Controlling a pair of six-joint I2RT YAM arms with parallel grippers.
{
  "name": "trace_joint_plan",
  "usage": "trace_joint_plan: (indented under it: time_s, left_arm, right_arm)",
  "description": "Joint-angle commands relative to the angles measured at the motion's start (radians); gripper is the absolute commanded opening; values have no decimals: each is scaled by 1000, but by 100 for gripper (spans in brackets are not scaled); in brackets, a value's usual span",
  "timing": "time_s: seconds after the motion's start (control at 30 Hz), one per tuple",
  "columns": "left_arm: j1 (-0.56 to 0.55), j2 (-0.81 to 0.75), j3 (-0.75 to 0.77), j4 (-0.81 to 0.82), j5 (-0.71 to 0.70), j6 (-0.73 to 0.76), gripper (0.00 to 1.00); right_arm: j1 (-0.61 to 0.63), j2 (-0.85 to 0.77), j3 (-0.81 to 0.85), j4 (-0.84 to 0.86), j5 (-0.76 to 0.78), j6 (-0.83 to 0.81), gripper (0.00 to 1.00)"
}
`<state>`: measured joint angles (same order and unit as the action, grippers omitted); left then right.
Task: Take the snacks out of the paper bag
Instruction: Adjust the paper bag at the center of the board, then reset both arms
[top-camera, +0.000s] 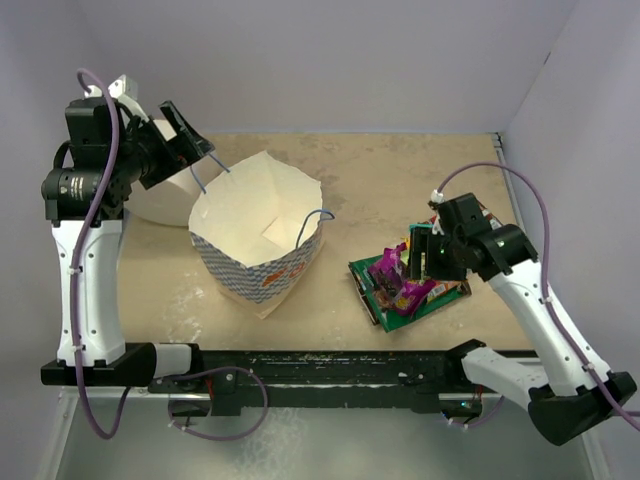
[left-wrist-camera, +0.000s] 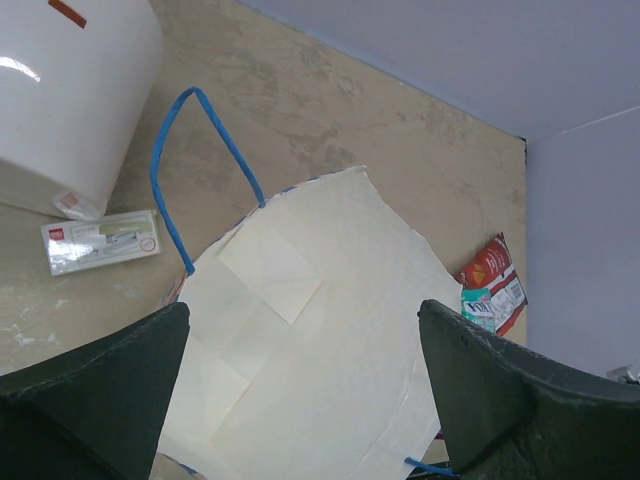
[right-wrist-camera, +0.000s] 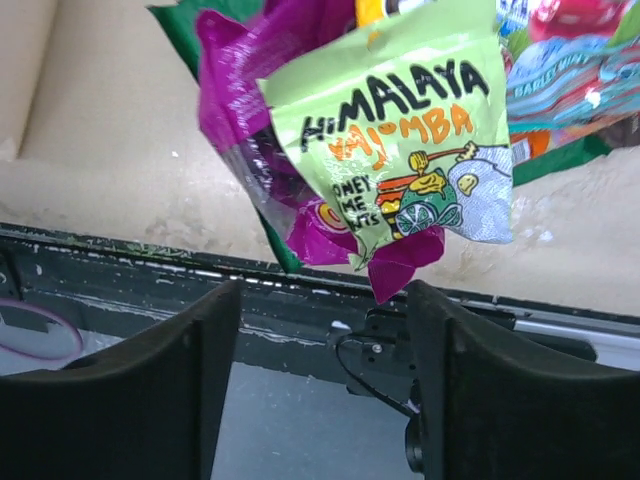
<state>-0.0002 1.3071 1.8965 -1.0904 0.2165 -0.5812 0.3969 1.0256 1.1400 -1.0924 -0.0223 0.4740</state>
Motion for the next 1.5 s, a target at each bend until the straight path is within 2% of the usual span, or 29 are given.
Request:
trace_joint_plan:
  time_s: [0.0, 0.17, 0.23, 0.3, 0.4, 0.5, 0.67, 0.83, 1.03, 1.47]
  left_arm:
    - [6, -5, 58, 3, -42, 54, 99]
    - [6, -2, 62, 12, -32, 57, 99]
    - [7, -4, 68, 15, -29, 57, 99]
    - [5, -6, 90, 21, -23, 66, 99]
    - [3, -19, 137, 49, 3, 84, 99]
    - [-16, -32, 202, 107, 34, 144, 99]
    - [-134, -52, 307, 161, -32, 292, 99]
    - [-175, -114, 304, 205, -76, 345, 99]
    - [-175, -239, 157, 323, -103, 311, 99]
    - [-175, -236, 173, 269, -122, 305, 99]
  right_arm:
    - [-3, 1, 150, -56, -12, -47, 75]
    - [-3, 45, 283, -65, 38, -79, 90]
    - [-3, 65, 338, -48, 68, -80, 100]
    - [-3, 81, 405, -31, 116, -66, 100]
    - [-3, 94, 565, -6, 134, -128, 99]
    - [-3, 65, 711, 97, 164, -214, 100]
    - [-3, -19, 811, 284, 183, -265, 99]
    - [-3, -37, 895, 334, 236, -312, 99]
    - [-3, -54, 925, 342, 289, -289, 99]
    - [-3, -27, 917, 327, 300, -272, 99]
